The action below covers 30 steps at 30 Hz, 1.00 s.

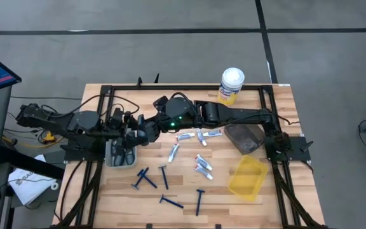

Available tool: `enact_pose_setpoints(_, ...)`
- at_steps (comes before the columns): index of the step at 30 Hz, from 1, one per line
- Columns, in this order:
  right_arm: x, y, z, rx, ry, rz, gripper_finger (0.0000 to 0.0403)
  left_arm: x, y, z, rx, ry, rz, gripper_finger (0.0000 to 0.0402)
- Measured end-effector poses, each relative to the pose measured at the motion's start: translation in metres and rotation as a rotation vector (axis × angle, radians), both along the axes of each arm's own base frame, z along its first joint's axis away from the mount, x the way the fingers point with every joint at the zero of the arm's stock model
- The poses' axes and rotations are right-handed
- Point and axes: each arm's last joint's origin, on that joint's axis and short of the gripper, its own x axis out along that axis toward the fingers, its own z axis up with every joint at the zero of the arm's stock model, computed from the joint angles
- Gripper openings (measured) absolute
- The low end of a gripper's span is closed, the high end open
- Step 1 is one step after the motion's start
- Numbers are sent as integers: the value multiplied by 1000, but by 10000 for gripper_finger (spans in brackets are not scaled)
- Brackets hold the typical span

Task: Pick & Place Travel size toiletries
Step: Put the gray deodorant into the gray bin

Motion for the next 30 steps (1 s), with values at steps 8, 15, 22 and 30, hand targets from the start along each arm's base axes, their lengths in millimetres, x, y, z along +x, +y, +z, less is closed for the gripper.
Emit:
enact_pose_setpoints(8,0,-1,0,-22,6,5,186,3,5,0,-12,-1,-6,231)
enact_pose_setpoints(15,0,-4,0,-37,1,16,196,6,5,-3,-13,19,-12,200)
enact_pose_setpoints(22,0,-10,0,-45,11,16,207,9,5,-4,2,30,-5,198)
enact_pose_setpoints(30,-23,-17,24,-106,2,21,237,2,8,-5,29,58,44,198)
